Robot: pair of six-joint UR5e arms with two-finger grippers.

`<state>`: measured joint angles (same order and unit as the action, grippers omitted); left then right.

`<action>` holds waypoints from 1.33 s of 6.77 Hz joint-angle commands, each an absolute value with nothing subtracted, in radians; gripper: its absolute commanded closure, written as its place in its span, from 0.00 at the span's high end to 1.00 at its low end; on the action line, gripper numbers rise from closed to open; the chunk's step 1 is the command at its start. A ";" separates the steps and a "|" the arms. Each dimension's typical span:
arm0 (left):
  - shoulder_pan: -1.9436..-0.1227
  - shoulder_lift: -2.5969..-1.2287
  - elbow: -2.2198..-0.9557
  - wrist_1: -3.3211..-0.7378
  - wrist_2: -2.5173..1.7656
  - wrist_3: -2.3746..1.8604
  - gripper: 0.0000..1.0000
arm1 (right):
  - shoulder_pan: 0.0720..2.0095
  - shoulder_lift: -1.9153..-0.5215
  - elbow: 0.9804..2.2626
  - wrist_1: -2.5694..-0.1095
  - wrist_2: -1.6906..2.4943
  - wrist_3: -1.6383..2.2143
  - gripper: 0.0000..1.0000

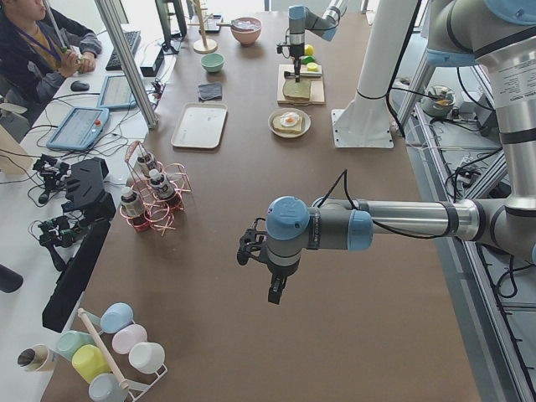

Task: Make sandwich and place on tray
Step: 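Lift the bread slice with the right gripper and carry it over the egg plate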

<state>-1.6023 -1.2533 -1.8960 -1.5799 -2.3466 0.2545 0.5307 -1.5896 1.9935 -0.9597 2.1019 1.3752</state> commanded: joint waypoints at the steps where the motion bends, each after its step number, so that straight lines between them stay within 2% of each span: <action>1: -1.603 -1.253 -1.894 -1.580 -2.347 0.255 0.97 | 0.581 -1.572 1.993 -0.905 2.186 1.374 0.00; 6: -1.603 -1.253 -1.901 -1.580 -2.347 0.250 0.97 | 0.546 -1.335 1.879 -0.905 2.175 1.440 0.00; 9: -1.601 -1.253 -1.896 -1.580 -2.347 0.250 0.97 | 0.503 -1.283 1.847 -0.907 2.148 1.436 0.00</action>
